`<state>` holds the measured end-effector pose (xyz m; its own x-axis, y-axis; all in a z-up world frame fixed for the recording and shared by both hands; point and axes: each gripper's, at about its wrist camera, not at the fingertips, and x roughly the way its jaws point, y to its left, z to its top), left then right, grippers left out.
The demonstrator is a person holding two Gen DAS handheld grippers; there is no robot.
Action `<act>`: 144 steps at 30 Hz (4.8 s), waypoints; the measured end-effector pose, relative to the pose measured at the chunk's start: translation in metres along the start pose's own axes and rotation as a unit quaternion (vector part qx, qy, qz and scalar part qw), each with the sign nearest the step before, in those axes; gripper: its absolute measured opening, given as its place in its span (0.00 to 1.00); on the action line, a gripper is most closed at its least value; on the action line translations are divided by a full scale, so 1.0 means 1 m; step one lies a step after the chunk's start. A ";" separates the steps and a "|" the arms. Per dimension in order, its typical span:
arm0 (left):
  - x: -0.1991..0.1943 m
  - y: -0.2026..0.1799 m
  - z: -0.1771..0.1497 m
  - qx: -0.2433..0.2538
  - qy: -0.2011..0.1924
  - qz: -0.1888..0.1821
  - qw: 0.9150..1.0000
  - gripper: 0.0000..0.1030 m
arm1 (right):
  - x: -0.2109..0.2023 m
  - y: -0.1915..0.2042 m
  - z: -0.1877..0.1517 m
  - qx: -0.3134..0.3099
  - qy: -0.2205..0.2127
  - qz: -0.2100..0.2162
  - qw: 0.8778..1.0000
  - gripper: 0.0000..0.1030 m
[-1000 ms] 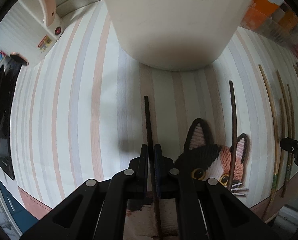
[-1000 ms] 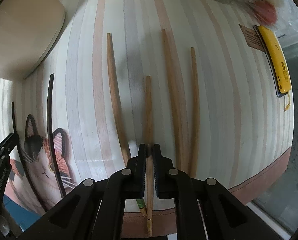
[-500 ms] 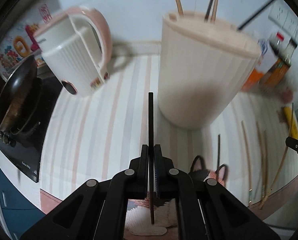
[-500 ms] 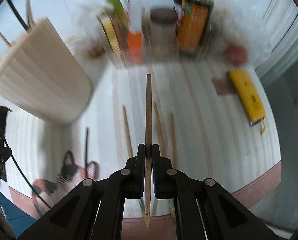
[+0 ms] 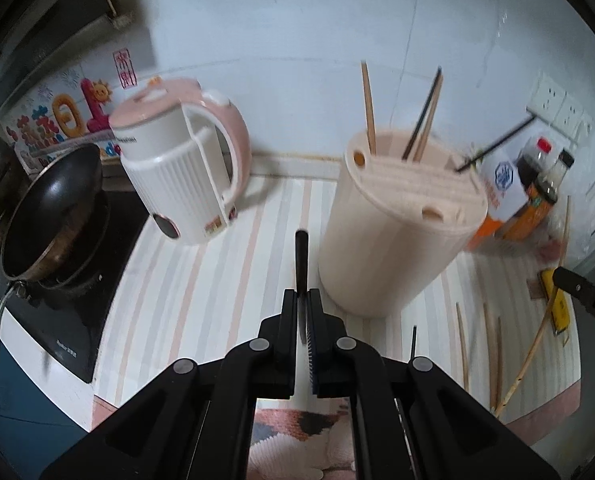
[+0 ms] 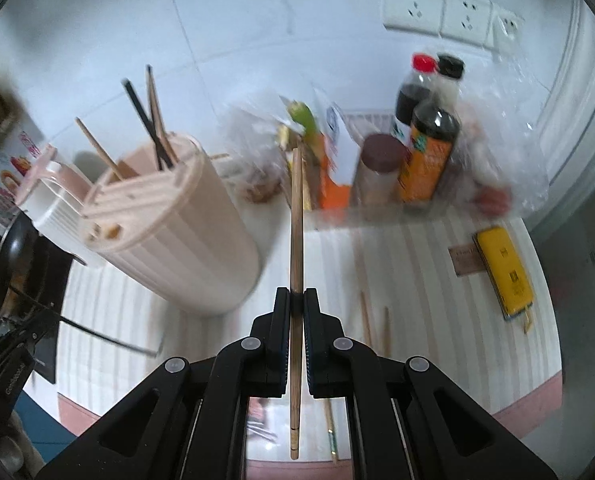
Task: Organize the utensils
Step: 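Lift both held chopsticks upright and carry them toward the beige holder, then lower both chopsticks into the beige holder and open both tools, then move both open tools down to the chopsticks lying on the mat, then grasp a dark chopstick with the left tool while the right tool grasps a light wooden chopstick, then lift both held chopsticks upright and carry them toward the beige holder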
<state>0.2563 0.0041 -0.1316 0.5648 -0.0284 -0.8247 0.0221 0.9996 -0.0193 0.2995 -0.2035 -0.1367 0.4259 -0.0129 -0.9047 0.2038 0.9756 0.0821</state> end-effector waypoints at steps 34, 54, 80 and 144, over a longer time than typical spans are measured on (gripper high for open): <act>-0.097 -0.033 0.185 0.009 -0.140 -0.083 0.987 0.02 | -0.067 0.095 0.183 0.014 -0.171 0.099 0.980 0.06; -0.016 -0.032 0.183 -0.006 -0.070 -0.084 0.994 0.02 | 0.009 0.088 0.174 0.011 -0.148 0.090 0.985 0.06; 0.029 -0.033 0.017 0.017 0.045 0.015 0.999 1.00 | -0.024 -0.020 0.023 0.069 -0.031 0.046 0.996 0.66; 0.135 -0.039 -0.137 0.076 0.243 0.018 0.967 0.03 | 0.183 0.034 -0.139 -0.029 0.302 -0.064 0.951 0.08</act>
<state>0.2188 -0.0372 -0.3190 0.1131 0.0505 -0.9923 0.1515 0.9862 0.0674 0.2621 -0.1424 -0.3575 -0.1860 -0.0215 -0.9823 0.1644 0.9850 -0.0527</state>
